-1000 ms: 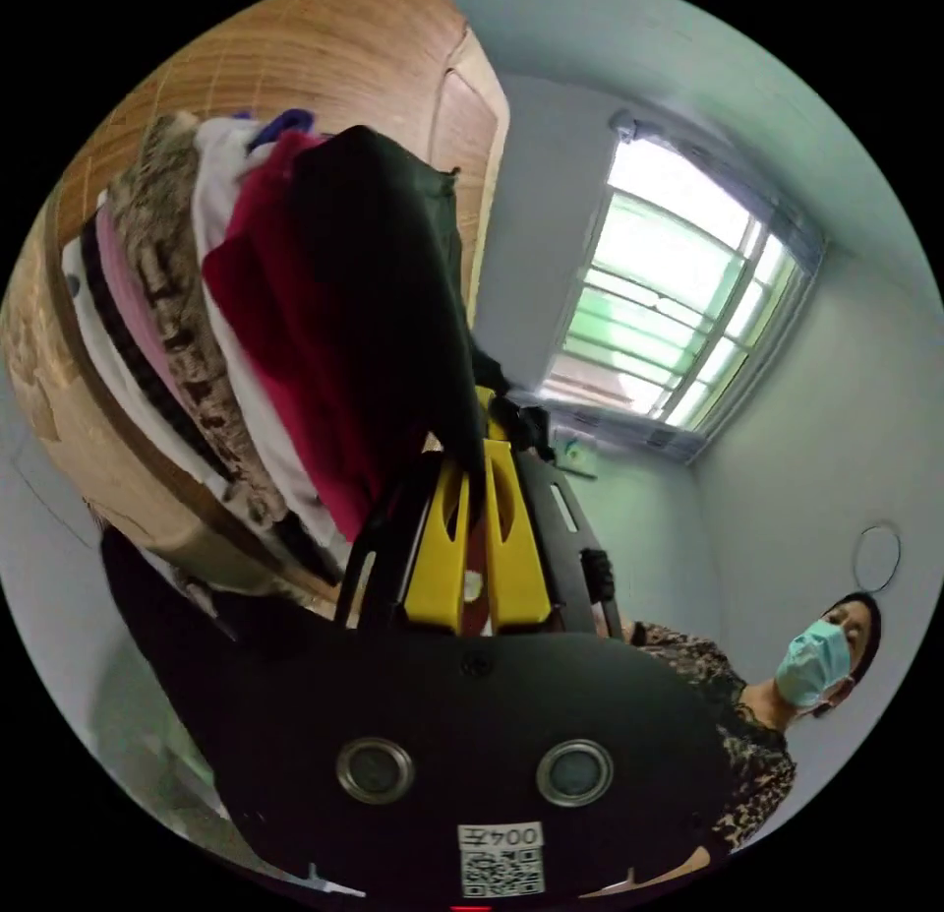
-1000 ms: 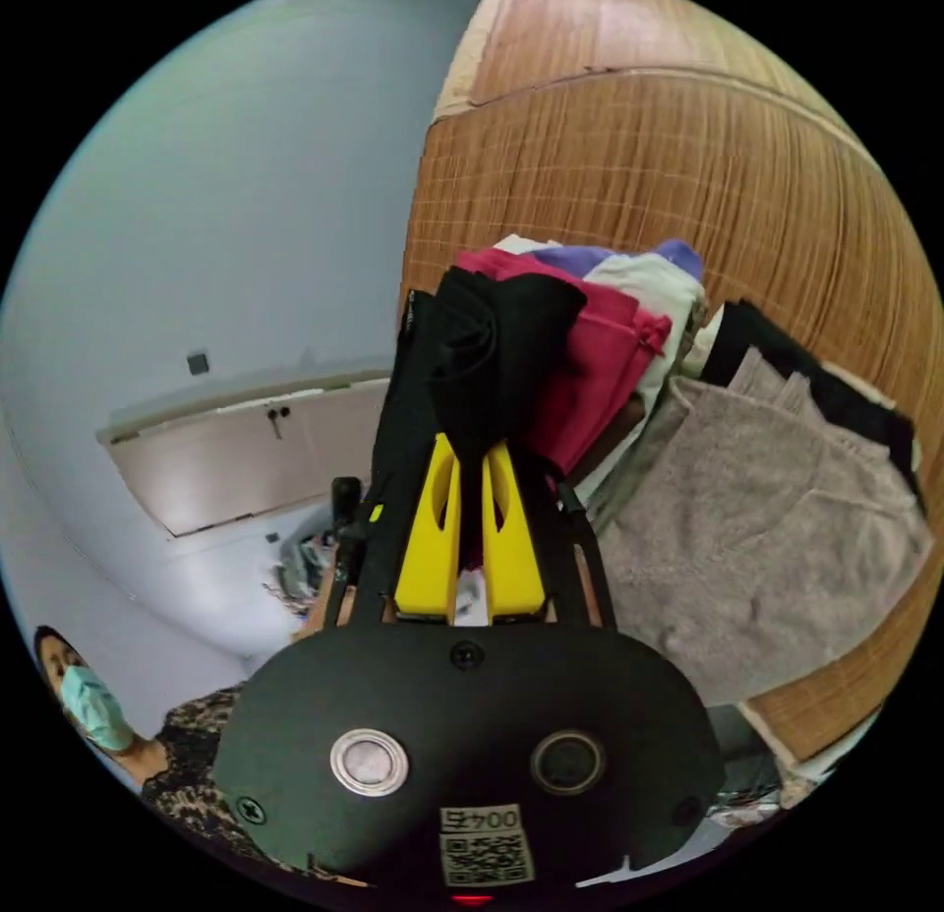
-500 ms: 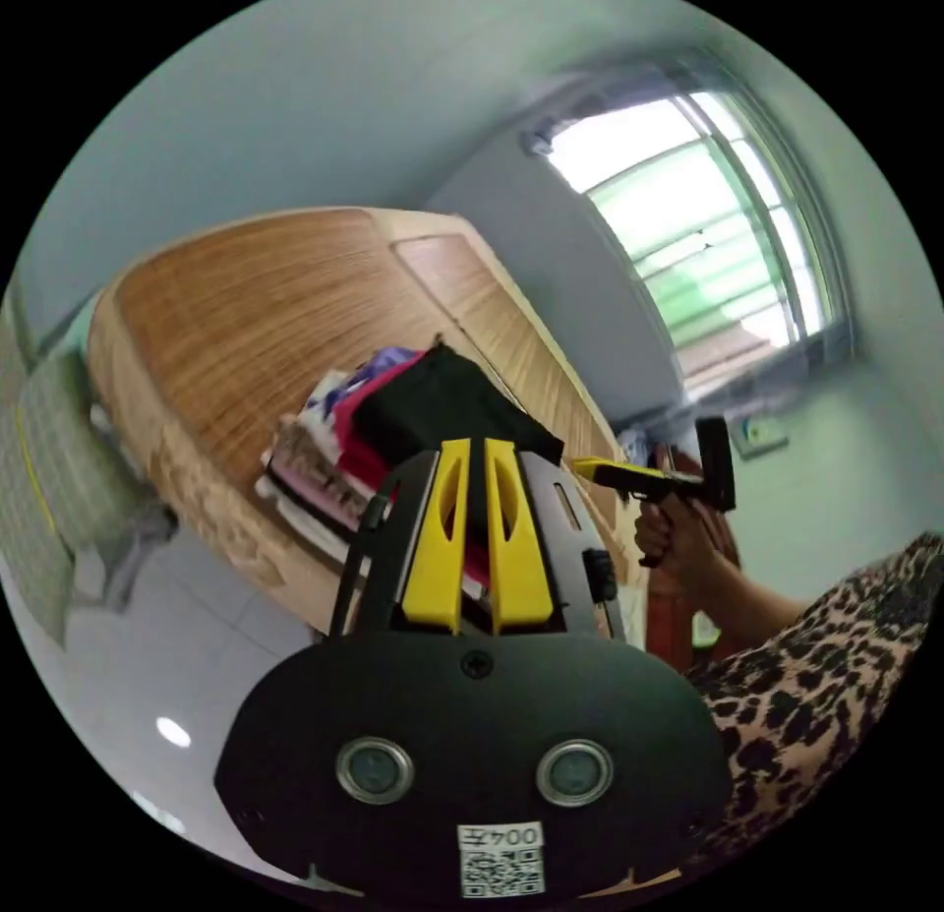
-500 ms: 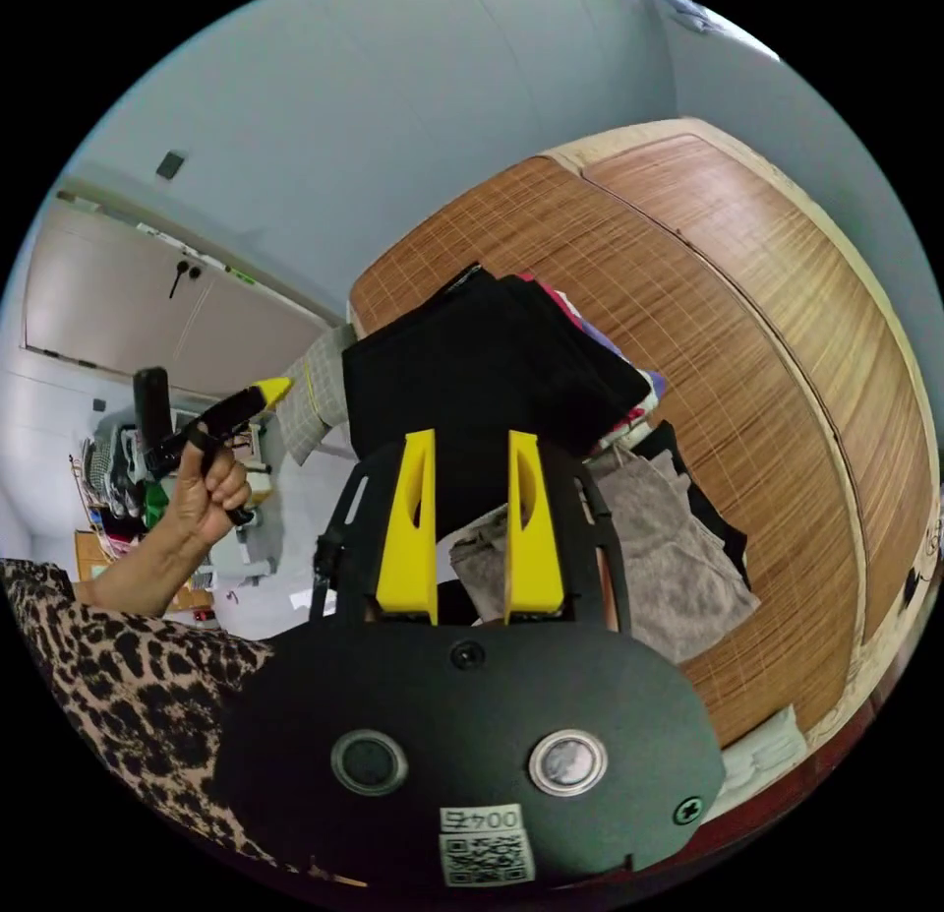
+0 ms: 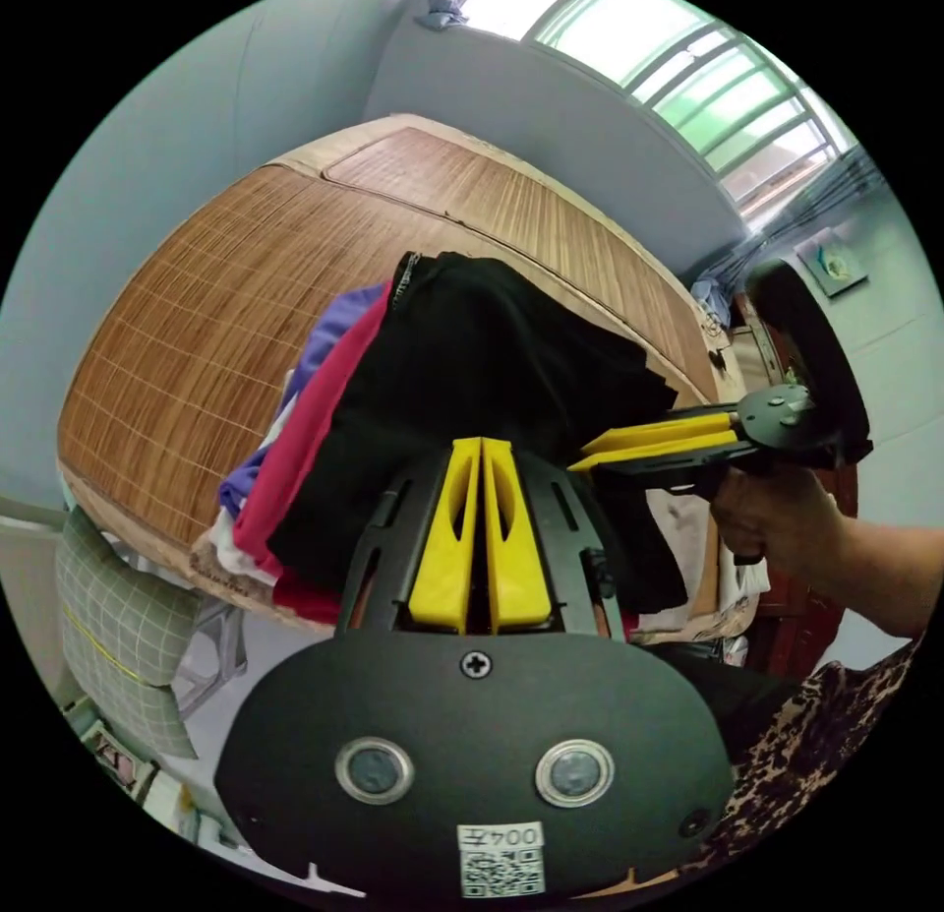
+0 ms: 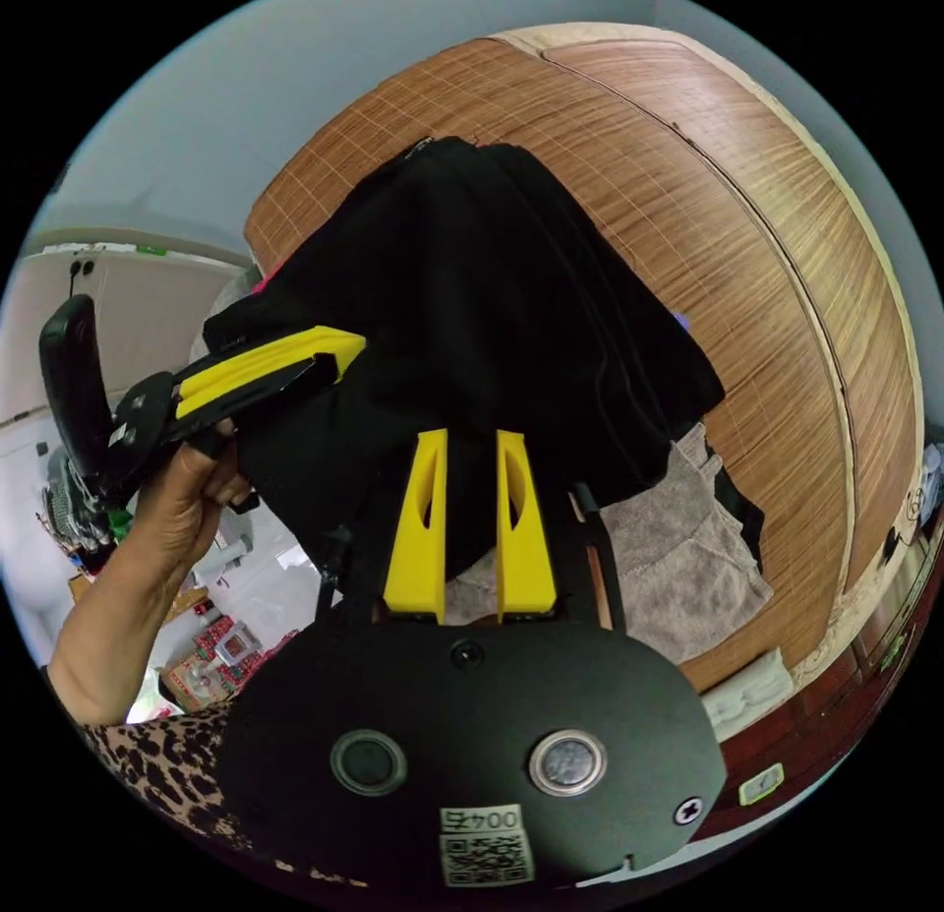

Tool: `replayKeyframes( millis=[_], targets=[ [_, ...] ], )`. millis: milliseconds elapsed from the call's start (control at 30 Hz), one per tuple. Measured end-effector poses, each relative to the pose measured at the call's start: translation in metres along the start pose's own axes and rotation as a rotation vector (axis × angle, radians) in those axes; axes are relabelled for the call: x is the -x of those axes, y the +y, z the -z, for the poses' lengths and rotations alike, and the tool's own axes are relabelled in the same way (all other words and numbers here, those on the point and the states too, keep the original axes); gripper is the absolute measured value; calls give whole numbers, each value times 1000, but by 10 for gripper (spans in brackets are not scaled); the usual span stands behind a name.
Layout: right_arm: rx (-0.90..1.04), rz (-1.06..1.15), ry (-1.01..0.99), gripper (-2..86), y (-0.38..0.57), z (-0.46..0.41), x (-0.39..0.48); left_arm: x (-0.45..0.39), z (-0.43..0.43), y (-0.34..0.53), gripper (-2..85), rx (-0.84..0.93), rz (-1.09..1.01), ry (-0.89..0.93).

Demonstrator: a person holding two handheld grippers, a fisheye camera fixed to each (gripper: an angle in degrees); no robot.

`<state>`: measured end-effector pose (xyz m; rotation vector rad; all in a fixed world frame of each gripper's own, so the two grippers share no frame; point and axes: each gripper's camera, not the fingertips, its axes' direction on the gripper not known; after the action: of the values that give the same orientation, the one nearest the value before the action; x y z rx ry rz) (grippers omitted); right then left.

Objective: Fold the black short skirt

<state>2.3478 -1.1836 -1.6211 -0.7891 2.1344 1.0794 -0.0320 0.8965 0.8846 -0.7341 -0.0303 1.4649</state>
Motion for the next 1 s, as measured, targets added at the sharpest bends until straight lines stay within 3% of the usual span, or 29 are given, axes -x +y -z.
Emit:
replayKeyframes(
  millis=[167, 400, 600, 800, 867, 1000],
  targets=[
    [-23, -33, -144, 83, 28, 22, -5, 11, 24, 35, 1, 37, 152, 246],
    [-310, 34, -502, 82, 125, 104, 0, -9, 138, 142, 0, -137, 237, 201],
    [-401, 249, -811, 49, 267, 162, 25, -102, 293, 365, 1, -377, 283, 167],
    [-145, 462, -871, -2, 414, 148, 87, -252, 385, 662, 1, -488, 600, 12],
    [28, 521, -881, -5, 466, 130, 125, -310, 404, 771, 1, -536, 788, -25],
    [316, 728, -835, -6, 544, 108, 216, -392, 429, 910, 1, -651, 1049, -81]
  ],
)
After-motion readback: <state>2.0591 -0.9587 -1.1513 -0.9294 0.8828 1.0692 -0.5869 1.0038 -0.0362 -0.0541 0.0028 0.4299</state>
